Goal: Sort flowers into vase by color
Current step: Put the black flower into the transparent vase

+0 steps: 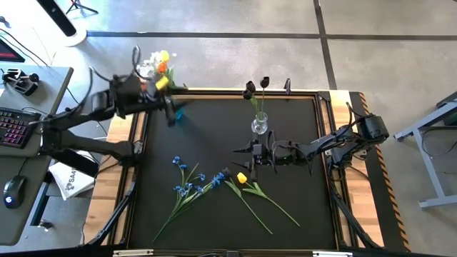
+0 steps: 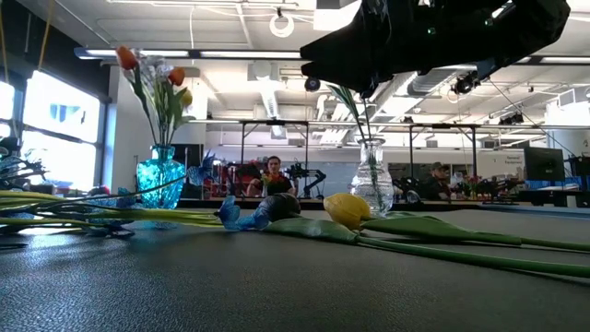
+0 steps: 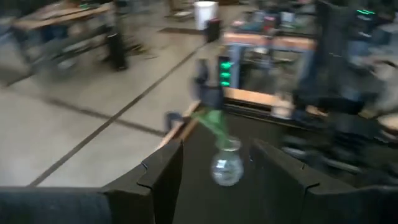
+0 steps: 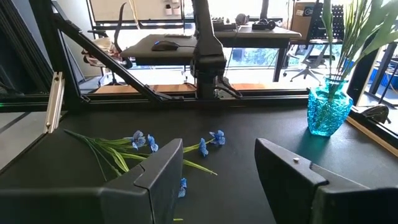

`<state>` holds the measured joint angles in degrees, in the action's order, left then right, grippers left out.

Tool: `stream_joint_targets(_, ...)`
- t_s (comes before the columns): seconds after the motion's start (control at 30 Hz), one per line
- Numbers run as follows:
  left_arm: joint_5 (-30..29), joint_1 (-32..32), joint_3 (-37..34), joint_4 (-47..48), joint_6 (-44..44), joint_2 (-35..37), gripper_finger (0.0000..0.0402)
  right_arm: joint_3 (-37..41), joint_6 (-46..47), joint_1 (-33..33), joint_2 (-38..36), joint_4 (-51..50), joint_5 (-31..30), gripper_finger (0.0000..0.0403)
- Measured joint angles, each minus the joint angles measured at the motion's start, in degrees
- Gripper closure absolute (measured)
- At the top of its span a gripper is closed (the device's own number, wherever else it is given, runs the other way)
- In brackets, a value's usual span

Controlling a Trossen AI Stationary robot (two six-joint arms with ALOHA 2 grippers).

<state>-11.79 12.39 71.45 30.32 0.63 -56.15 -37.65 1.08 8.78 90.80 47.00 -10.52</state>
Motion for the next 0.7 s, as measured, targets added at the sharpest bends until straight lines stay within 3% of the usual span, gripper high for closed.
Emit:
stream_joint_targets(0.2, -8.22, -14.07, -5.06, -1.97, 2.56, -2.24, 0.0230, 0.00, 0.02, 0.00, 0.00, -0.64, 0.00, 0.0207)
stream_joint_targets(0.37, -18.29, -22.62, -9.03, 1.60, -2.73, -4.92, 0.0230, 0.00, 1.91, 0.00, 0.00, -3.19, 0.00, 0.0207)
stream_joint_targets(0.53, -21.01, -27.52, -11.99, 5.11, -7.91, -7.24, 0.0230, -0.18, 7.71, 0.12, 0.00, -11.65, 2.50, 0.0207)
stream_joint_targets(0.7, -23.40, -29.29, -15.42, 4.12, -10.34, -8.86, 0.0230, -4.15, 18.19, 2.95, 0.02, -27.34, 4.16, 0.0207)
